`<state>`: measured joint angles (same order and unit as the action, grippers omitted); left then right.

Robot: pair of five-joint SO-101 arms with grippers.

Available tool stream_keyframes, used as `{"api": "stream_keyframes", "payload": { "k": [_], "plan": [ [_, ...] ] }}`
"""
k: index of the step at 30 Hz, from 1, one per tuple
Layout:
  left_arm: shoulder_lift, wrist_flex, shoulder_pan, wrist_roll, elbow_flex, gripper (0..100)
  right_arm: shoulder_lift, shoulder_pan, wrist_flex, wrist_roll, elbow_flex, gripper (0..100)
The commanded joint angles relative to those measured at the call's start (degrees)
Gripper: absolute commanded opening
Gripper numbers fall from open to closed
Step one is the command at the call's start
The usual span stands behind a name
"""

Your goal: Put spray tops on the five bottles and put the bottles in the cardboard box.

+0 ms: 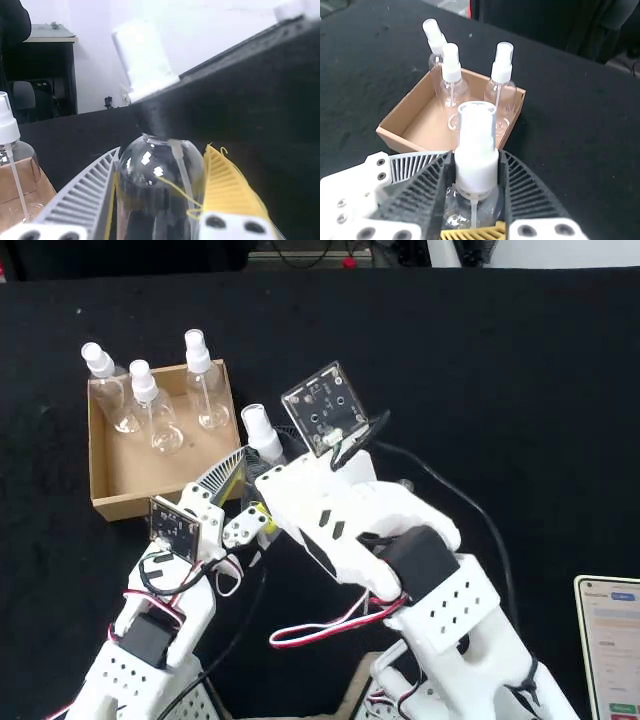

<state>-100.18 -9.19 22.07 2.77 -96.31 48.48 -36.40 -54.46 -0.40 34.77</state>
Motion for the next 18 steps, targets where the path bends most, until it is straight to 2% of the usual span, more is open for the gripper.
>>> {"api": "stream_keyframes", "payload": {
  "k": [1,8,14,18],
  "plan": [
    [-0.88,0.88,-0.04,0.09,-1.19,16,-0.57,0.88,-0.79,-0.26,-3.82,7.9],
    [-0.88,0.88,-0.13,0.09,-1.19,16,1.89,0.79,-2.37,-0.26,-3.56,8.5],
    [-0.79,0.88,-0.13,0.09,-1.19,16,2.33,-0.35,-5.45,-0.26,-3.82,20.3],
    [-0.79,0.88,-0.13,0.09,-1.19,16,2.42,-0.35,-7.30,0.18,-6.55,18.1]
  ]
}}
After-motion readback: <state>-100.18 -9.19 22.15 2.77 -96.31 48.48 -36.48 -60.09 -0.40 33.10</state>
